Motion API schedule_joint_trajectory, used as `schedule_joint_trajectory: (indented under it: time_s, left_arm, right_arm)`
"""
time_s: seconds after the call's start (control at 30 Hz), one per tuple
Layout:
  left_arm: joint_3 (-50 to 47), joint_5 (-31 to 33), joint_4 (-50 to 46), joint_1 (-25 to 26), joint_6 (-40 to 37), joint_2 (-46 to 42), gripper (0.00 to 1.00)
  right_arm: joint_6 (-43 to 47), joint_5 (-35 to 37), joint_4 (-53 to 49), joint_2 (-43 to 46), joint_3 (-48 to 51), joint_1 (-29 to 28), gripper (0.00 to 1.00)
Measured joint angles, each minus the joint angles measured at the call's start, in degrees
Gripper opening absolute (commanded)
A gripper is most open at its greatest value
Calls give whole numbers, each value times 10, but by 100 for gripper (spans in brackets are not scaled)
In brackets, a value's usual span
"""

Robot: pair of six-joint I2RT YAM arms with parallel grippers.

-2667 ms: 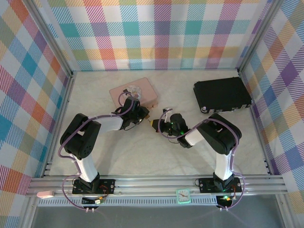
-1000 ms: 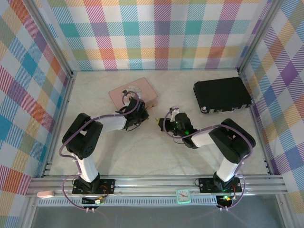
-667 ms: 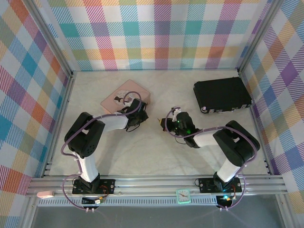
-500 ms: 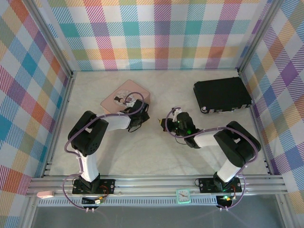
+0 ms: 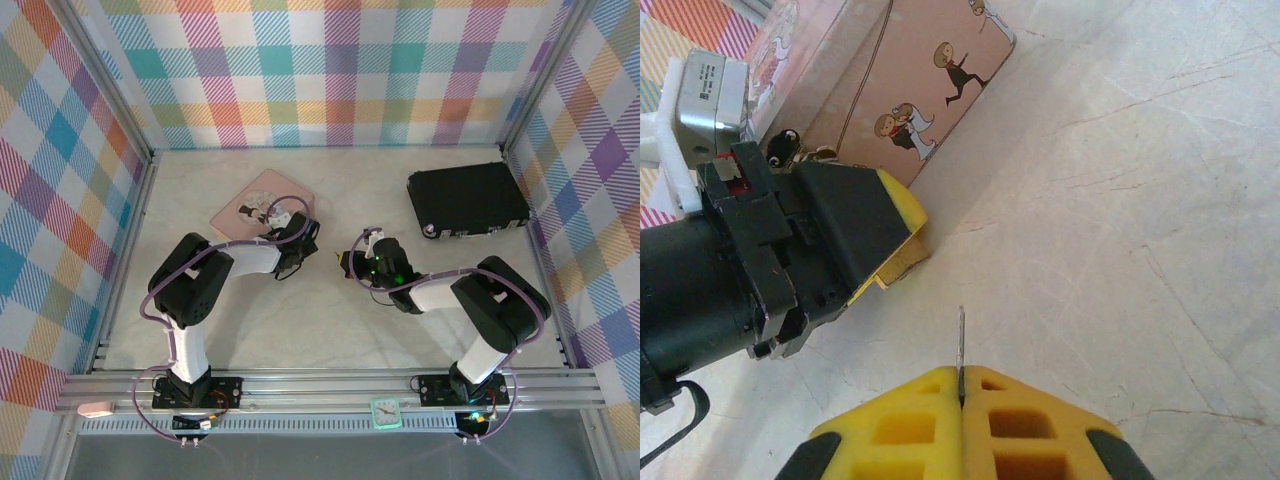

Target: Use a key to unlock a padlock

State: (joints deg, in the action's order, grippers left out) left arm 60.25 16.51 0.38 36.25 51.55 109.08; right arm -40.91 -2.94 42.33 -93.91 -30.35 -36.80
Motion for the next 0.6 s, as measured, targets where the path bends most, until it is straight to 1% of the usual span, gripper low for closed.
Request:
schedule_joint_trajectory:
  time_s: [0.1, 0.17, 0.47, 0.6]
  left_arm:
    - [-3, -7, 5, 0, 0, -2, 0]
    - [-14, -23, 16, 0, 0, -11, 0]
    - [-81, -170, 89, -8, 21, -70, 0]
    - [-104, -210, 150, -16, 42, -77, 0]
  right_arm:
    - [-2, -1, 0, 0, 0, 0, 0]
    - [-5, -3, 0, 0, 0, 1, 0]
    - [-38, -33, -5, 20, -2, 7, 0]
    - [-59, -50, -2, 20, -4, 8, 0]
